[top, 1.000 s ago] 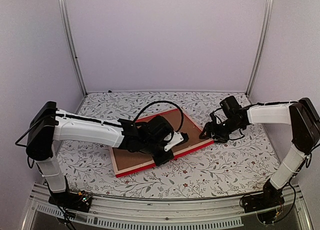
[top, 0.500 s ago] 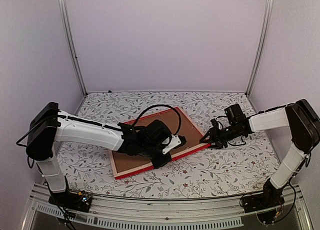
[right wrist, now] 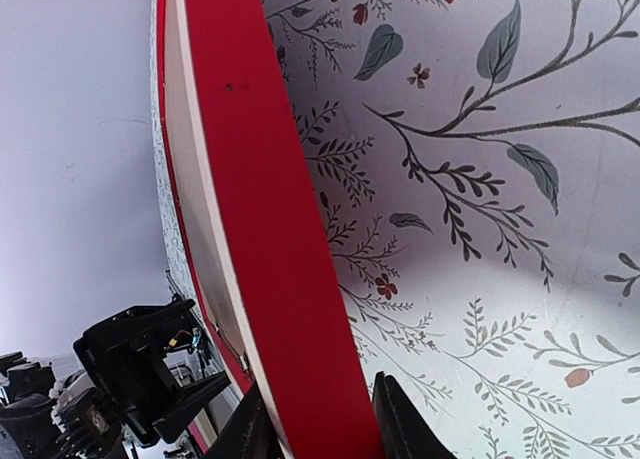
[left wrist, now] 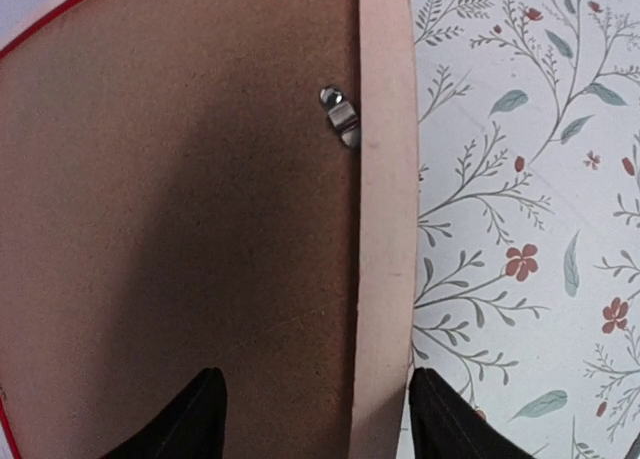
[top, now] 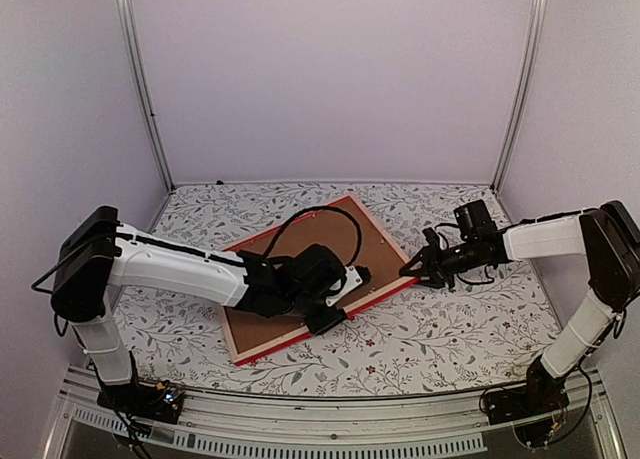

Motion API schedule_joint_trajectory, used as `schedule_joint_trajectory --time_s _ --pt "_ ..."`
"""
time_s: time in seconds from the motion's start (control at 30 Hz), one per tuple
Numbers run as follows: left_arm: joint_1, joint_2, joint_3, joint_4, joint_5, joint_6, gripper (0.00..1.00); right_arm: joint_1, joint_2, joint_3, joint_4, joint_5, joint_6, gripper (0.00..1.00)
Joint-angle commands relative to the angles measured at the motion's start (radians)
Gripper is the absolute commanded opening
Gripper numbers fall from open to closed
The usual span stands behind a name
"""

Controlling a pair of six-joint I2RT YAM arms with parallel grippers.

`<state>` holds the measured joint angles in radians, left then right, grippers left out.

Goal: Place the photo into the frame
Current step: Pass from the left arm to the right, then pass from the right arm to the left

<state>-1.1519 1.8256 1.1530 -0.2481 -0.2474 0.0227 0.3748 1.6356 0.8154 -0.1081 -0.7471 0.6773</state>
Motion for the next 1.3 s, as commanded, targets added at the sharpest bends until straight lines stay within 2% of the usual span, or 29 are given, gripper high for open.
schedule_joint_trajectory --time_s 0.0,0.17,0.43,0.57,0.7,0.83,1.03,1.27 --pt "-0.048 0.004 0.037 0.007 -0.15 0.025 0.69 0.007 -0.064 0.059 -0.053 0.012 -0.015 0.12" --pt "-0.087 0.046 0.069 -0.018 -0.252 0.049 0.74 0.007 -0.09 0.096 -0.093 0.003 -0.018 0.12" --pt "-0.111 0.14 0.104 -0.044 -0.525 0.086 0.75 0.007 -0.12 0.131 -0.128 -0.019 -0.016 0.12" --pt "-0.114 0.161 0.11 -0.048 -0.576 0.089 0.74 0.007 -0.125 0.137 -0.134 -0.023 -0.016 0.12" --pt "-0.121 0.162 0.111 -0.049 -0.617 0.083 0.67 0.008 -0.121 0.138 -0.138 -0.019 -0.017 0.12" --pt "-0.131 0.146 0.112 -0.048 -0.65 0.086 0.53 0.007 -0.111 0.135 -0.139 -0.015 -0.021 0.16" --pt "-0.147 0.123 0.12 -0.046 -0.696 0.11 0.26 0.007 -0.111 0.147 -0.152 -0.008 -0.026 0.32" --pt "-0.147 0.099 0.127 -0.049 -0.718 0.136 0.12 0.007 -0.116 0.161 -0.189 0.012 -0.044 0.44"
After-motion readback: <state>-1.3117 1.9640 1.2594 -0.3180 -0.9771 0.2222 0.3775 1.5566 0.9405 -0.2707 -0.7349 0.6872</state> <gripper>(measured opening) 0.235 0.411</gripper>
